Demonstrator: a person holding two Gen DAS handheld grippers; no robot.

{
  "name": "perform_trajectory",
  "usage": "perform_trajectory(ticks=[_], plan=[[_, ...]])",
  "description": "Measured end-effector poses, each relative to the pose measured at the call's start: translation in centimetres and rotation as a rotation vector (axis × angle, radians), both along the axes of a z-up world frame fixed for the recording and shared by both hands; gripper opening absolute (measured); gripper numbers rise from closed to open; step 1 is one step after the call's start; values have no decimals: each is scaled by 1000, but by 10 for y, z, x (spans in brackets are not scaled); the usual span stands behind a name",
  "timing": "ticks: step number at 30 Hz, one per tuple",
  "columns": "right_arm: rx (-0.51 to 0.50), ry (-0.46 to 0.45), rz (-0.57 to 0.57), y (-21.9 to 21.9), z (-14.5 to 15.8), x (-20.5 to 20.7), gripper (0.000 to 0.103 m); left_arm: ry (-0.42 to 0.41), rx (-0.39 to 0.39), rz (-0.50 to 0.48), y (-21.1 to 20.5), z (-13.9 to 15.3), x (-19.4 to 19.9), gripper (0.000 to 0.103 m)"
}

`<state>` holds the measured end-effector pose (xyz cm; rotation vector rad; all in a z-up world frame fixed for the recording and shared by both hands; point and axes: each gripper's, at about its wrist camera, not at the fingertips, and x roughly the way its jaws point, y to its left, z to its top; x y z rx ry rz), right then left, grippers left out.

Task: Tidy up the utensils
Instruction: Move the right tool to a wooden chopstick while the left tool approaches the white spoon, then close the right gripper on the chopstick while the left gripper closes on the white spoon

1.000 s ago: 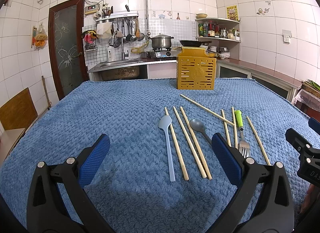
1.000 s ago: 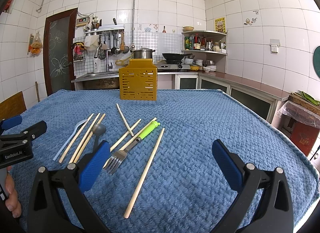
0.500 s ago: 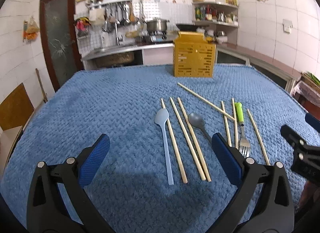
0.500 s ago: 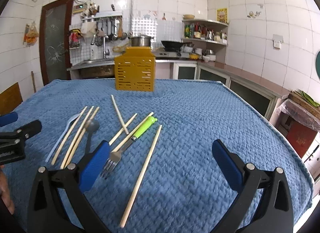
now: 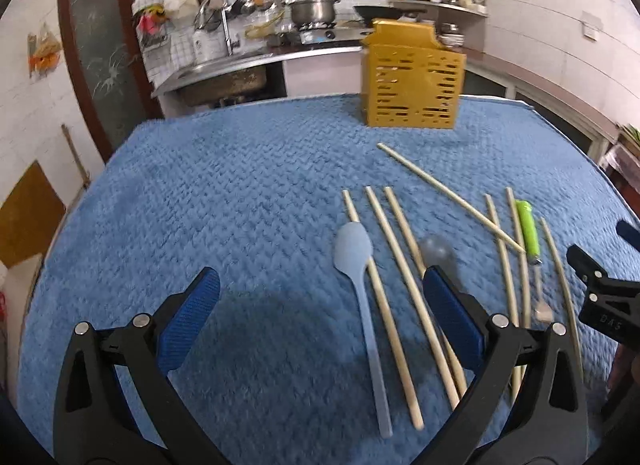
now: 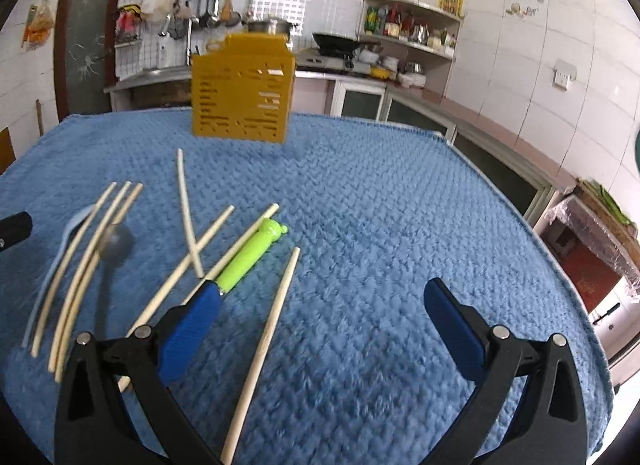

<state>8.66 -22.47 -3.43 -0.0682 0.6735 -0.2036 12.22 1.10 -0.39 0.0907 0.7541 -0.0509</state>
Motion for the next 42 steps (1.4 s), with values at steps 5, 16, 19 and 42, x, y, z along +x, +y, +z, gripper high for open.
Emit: perform_trajectory(ticks=[5, 16, 19, 42], plan=[[65, 69, -20, -12, -11, 21, 99, 64, -23, 4, 5, -14, 20, 98], [139, 188, -10, -15, -31, 45, 65, 150, -27, -5, 5, -30, 48, 97], [149, 205, 2, -13, -29, 47, 56, 170, -51, -16, 5, -33, 53, 86], [195, 283, 1, -10, -25, 67, 23, 259, -57, -41, 2, -40, 91, 50]])
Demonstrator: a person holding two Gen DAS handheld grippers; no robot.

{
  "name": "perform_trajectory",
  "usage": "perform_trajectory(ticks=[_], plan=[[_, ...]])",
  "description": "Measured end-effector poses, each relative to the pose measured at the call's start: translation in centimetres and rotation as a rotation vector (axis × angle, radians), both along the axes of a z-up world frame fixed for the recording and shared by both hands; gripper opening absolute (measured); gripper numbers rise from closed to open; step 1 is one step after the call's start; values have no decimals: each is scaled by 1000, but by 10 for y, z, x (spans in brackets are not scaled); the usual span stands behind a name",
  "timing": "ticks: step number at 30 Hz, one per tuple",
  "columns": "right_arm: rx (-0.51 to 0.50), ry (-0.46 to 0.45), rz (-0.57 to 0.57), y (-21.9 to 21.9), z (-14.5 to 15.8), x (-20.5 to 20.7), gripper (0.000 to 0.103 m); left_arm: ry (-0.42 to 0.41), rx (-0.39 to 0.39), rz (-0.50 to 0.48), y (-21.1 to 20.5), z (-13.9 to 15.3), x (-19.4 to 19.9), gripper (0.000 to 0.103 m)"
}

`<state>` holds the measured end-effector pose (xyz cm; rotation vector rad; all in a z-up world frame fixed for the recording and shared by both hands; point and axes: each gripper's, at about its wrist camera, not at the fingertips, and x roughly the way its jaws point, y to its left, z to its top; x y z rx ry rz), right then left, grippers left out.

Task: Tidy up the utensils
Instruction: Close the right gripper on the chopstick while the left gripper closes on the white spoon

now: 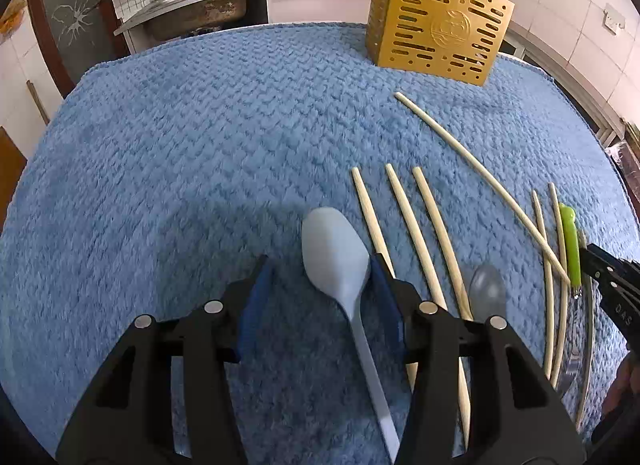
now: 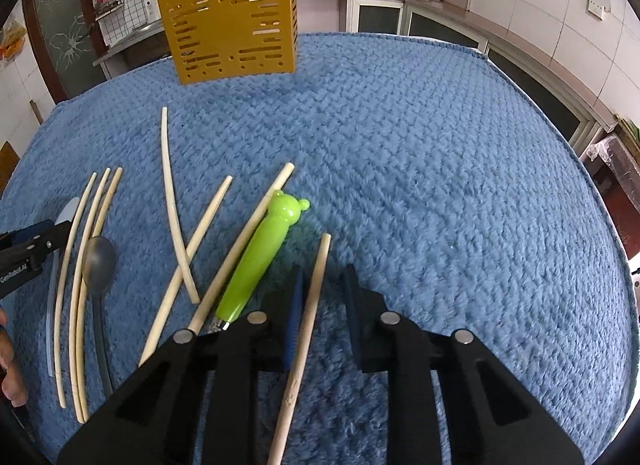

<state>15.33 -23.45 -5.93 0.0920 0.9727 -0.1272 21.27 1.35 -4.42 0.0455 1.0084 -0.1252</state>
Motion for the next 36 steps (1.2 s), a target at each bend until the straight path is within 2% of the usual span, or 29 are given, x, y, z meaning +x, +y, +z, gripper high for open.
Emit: perform_trajectory(ticks=[7, 12, 23, 36], plan=[[-12, 14, 18, 2, 0, 4, 18, 23, 3, 15, -2, 0, 14, 49], [-6, 19, 30, 5, 1, 6, 10, 24, 16, 1, -6, 0, 10, 34], [89, -6, 27, -11, 2, 4, 6, 36, -37, 7, 3, 3, 8, 34], [157, -127, 24, -35, 36, -5, 6, -55, -39, -15, -3, 28, -4, 33]])
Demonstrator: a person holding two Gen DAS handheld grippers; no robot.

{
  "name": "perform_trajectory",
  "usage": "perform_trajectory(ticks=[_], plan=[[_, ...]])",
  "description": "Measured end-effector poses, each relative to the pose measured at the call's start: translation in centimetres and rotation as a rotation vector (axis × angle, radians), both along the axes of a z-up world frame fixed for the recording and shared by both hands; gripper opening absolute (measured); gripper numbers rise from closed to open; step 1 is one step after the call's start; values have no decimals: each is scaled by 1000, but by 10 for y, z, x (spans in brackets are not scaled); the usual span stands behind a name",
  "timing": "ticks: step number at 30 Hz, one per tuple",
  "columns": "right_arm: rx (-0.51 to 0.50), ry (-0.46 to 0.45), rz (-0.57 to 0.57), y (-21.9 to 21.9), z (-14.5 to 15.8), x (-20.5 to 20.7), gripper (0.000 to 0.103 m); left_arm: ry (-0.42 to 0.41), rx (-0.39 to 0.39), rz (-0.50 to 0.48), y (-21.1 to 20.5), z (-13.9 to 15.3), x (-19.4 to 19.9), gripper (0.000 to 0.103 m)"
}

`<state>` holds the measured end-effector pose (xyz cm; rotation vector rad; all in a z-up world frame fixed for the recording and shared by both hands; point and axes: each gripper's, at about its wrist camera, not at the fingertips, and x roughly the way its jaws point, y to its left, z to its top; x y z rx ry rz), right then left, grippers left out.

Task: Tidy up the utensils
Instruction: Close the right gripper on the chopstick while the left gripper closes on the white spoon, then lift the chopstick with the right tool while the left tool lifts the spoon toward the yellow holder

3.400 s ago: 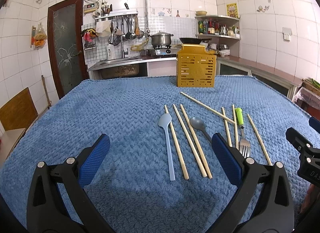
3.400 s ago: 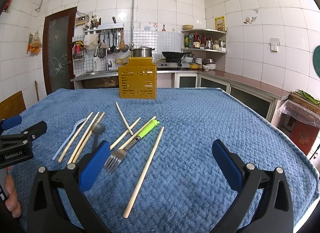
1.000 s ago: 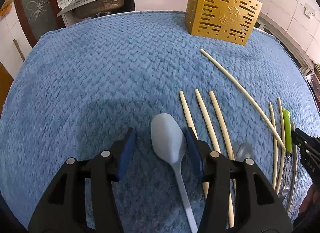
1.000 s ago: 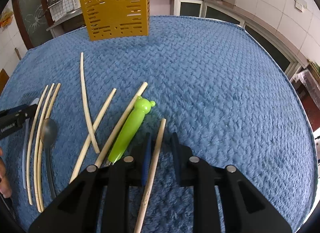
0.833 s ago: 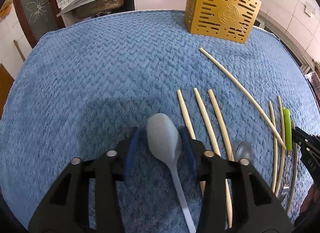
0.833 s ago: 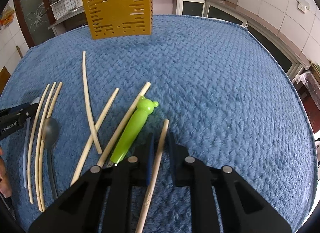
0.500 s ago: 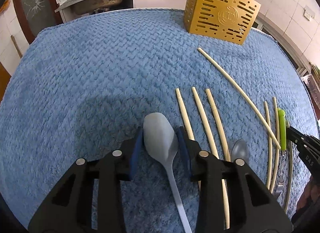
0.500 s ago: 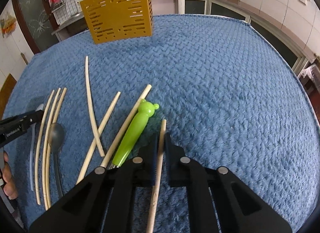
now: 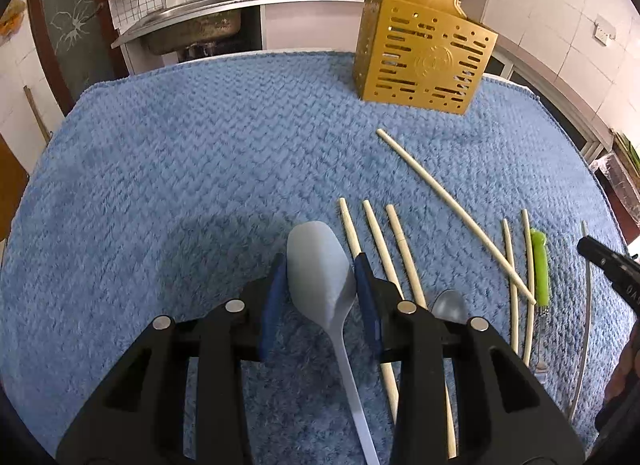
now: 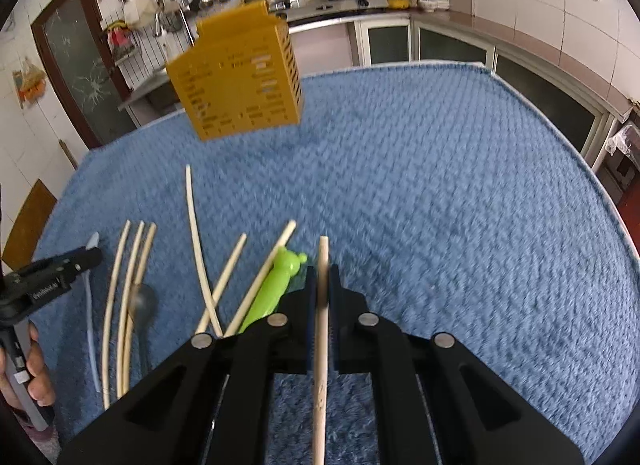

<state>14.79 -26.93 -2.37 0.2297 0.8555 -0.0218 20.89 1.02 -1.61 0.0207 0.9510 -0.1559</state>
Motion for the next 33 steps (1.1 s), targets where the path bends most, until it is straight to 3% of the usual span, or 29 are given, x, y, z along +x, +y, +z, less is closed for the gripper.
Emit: perform_trajectory(ticks=[4, 13, 22, 23, 24, 33], plan=[[26, -64, 7, -6, 14, -1, 6, -15, -23, 1, 4, 6, 1, 33], [25, -172, 20, -5, 39, -1, 6, -156, -21, -27, 2, 46, -8, 33], [-9, -308, 19, -7, 88, 15, 6, -273, -22, -51, -11, 88, 9, 30], [-13, -321, 20, -8, 94, 19, 6, -276, -24, -54, -12, 91, 13, 7], [-13, -331, 19, -9, 99, 24, 6, -270, -27, -60, -14, 92, 17, 3], [-26, -389, 36, -7, 124, 58, 6, -273, -37, -74, -23, 103, 50, 2]])
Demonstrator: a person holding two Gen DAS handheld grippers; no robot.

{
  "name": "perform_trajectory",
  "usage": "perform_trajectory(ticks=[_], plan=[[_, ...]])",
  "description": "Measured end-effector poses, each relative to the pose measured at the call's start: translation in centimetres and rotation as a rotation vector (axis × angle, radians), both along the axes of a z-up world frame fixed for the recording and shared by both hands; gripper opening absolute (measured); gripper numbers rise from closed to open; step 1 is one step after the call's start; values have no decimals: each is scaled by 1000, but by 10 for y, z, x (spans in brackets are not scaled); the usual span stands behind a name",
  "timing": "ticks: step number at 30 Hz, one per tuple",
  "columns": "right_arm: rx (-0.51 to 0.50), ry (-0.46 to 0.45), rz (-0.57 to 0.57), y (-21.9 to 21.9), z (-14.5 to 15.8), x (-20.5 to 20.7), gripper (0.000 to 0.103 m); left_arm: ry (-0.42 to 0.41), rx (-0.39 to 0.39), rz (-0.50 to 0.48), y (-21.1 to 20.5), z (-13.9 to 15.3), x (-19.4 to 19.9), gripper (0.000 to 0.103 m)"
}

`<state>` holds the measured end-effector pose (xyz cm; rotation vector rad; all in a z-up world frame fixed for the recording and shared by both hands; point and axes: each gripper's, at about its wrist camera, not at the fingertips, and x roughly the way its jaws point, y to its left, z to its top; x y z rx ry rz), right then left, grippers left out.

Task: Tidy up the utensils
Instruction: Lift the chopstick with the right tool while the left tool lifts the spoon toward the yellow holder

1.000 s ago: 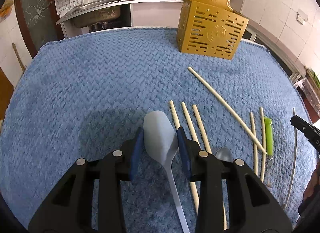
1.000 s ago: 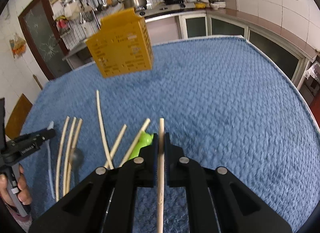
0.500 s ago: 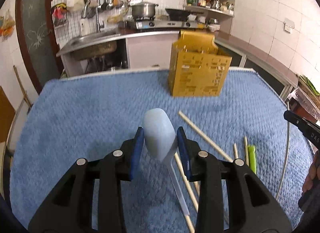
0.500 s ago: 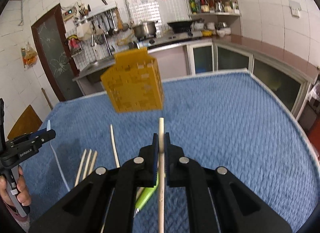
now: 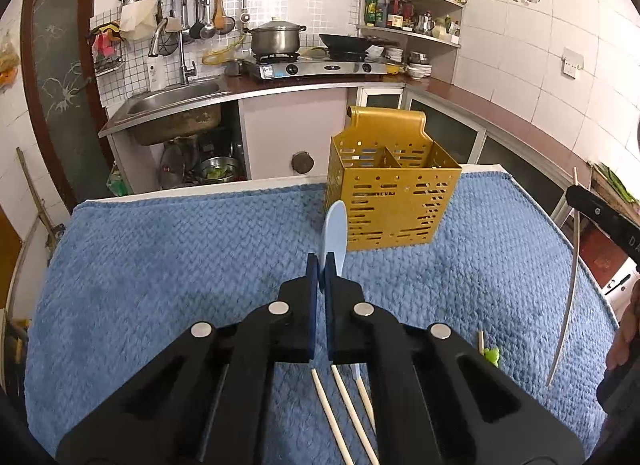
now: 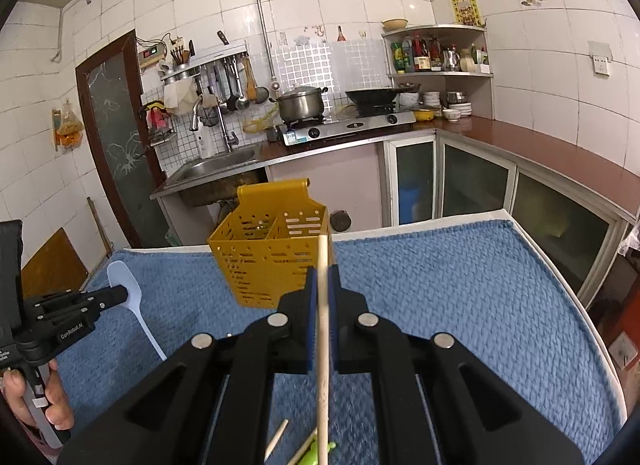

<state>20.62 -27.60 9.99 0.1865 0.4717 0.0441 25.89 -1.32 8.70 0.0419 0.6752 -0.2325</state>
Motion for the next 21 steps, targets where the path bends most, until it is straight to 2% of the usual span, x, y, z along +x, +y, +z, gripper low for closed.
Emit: perform_trajectory(ticks=[5, 11, 16, 21], plan=[[12, 2, 6, 0, -8, 8, 6, -1, -10, -7, 4, 1, 7, 2], [26, -41, 14, 0, -9, 21, 6, -33, -4, -22, -1, 12, 12, 2], [18, -124, 10, 3, 11, 38, 6, -83, 2, -30, -8, 32, 23, 2], [4, -237, 5, 9, 40, 67, 6, -157, -24, -22, -17, 62, 54, 2]])
